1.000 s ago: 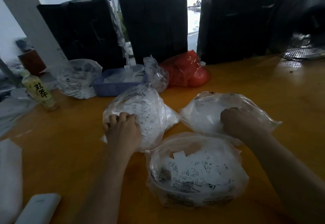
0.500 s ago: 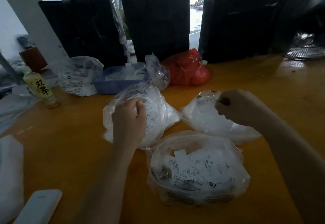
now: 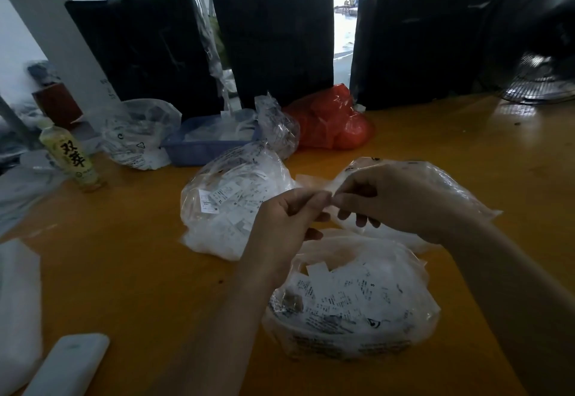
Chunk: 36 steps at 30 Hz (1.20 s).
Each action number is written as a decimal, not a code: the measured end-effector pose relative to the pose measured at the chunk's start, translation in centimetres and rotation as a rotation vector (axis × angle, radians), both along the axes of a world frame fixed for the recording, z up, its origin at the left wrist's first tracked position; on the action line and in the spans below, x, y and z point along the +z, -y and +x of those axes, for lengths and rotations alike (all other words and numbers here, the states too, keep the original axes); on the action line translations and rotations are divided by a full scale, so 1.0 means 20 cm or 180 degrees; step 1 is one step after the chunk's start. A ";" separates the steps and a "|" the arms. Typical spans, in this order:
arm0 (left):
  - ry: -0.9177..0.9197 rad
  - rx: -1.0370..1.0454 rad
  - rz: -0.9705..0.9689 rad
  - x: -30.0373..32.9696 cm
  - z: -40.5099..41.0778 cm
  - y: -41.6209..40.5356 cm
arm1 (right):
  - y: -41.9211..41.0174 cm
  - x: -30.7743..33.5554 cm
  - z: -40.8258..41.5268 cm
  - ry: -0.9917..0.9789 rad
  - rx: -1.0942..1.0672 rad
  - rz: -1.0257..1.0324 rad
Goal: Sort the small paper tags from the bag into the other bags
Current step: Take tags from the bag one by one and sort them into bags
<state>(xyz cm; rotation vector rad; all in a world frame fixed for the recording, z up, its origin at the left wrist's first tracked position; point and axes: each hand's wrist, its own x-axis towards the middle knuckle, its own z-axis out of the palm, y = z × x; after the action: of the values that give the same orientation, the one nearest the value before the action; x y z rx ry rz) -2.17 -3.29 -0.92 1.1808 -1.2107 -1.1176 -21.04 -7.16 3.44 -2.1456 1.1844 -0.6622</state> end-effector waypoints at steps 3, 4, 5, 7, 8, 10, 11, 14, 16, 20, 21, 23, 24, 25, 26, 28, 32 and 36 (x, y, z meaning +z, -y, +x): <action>-0.0029 -0.0028 0.0092 0.00 0.01 0.00 | 0.01 -0.01 0.00 0.0168 -0.0151 -0.0140; -0.0039 -0.0069 0.0099 0.00 0.01 0.00 | 0.01 -0.01 0.00 0.0133 -0.0175 -0.0222; -0.0071 -0.0111 0.0102 0.00 0.01 0.00 | 0.01 -0.01 0.01 0.0049 -0.0172 -0.0303; -0.0126 -0.0152 0.0112 0.01 0.02 0.00 | 0.02 -0.02 0.01 -0.0233 -0.0095 -0.0414; -0.0103 -0.0150 0.0108 0.02 0.03 0.00 | 0.02 -0.03 0.02 -0.0386 -0.0048 -0.0443; 0.0010 -0.0099 0.0065 0.02 0.05 0.00 | 0.03 -0.04 0.02 -0.0554 0.0034 -0.0428; 0.0047 -0.0039 0.0047 0.02 0.06 0.01 | 0.04 -0.05 0.02 -0.0585 0.0056 -0.0419; -0.0142 0.0160 0.0083 0.03 0.11 0.03 | 0.05 -0.06 0.01 -0.0730 0.0054 -0.0192; -0.0315 0.0244 0.0111 0.03 0.13 0.04 | 0.04 -0.09 0.03 -0.1064 0.0224 -0.0018; -0.0302 0.0333 0.0200 0.01 0.14 0.06 | -0.04 -0.24 0.19 -0.1981 0.0859 -0.0118; -0.0386 0.0322 0.0237 0.00 0.14 0.06 | -0.06 -0.29 0.22 -0.2130 0.0875 -0.0148; -0.0599 0.0244 0.0266 0.00 0.12 0.06 | -0.08 -0.36 0.27 -0.2389 0.0896 -0.0293; -0.0669 0.0188 0.0272 -0.01 0.11 0.06 | -0.08 -0.37 0.27 -0.2457 0.0919 -0.0345; -0.0708 0.0124 0.0282 0.00 0.10 0.06 | -0.07 -0.37 0.27 -0.2456 0.0920 -0.0376; -0.0739 0.0055 0.0290 0.00 0.09 0.05 | -0.07 -0.37 0.27 -0.2419 0.0920 -0.0415; -0.0786 -0.0052 0.0302 0.00 0.09 0.04 | -0.05 -0.36 0.25 -0.2331 0.0943 -0.0538; -0.0898 -0.0009 0.0333 -0.01 0.09 0.05 | -0.05 -0.36 0.22 -0.2459 0.1098 -0.0635; -0.0987 0.0109 0.0390 -0.01 0.10 0.05 | -0.04 -0.37 0.23 -0.2462 0.1146 -0.0691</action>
<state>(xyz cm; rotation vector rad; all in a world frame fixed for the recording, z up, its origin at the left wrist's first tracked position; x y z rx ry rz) -0.25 -4.27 -1.09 1.0674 -0.8921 -1.3092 -16.39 -6.33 -4.01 -2.8210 1.0512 0.2474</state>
